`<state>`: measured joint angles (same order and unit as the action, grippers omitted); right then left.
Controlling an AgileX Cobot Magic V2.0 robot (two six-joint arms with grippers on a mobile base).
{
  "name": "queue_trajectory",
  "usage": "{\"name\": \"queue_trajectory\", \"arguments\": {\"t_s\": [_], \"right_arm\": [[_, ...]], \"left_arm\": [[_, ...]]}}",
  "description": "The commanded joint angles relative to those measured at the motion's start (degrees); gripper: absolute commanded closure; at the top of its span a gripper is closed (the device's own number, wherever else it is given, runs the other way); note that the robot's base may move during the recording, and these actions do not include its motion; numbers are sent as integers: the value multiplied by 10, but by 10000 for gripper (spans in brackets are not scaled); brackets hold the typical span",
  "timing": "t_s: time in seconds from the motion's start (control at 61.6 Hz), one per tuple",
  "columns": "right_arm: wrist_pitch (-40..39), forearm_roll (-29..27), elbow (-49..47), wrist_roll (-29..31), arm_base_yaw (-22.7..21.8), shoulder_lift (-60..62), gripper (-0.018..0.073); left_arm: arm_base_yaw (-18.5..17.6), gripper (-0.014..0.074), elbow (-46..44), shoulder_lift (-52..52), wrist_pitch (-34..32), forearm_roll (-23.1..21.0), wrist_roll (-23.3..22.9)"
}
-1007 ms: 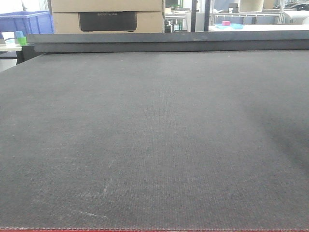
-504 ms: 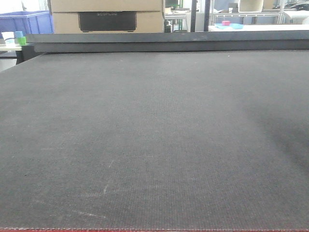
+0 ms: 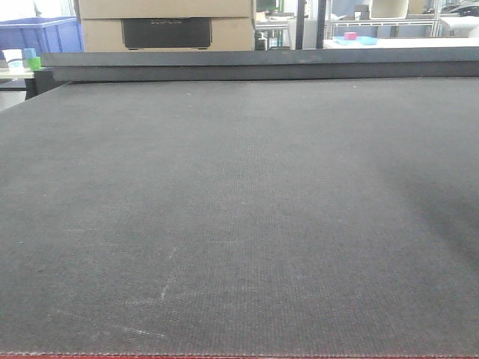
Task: Grab PVC pipe and place in blue bin
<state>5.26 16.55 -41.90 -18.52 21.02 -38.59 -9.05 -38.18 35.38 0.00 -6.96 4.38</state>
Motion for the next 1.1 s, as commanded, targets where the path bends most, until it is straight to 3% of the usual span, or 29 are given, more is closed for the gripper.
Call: {"name": "queue_trajectory", "arguments": {"t_s": [0.0,1.088], "right_arm": [[-15,6,-3,3,1,5,727],[-15,6,-3,3,1,5,727]], "left_arm": [[-3,707,0,-4,-18,-5,-1],[-3,707,0,-4,-18,-5,-1]]}}
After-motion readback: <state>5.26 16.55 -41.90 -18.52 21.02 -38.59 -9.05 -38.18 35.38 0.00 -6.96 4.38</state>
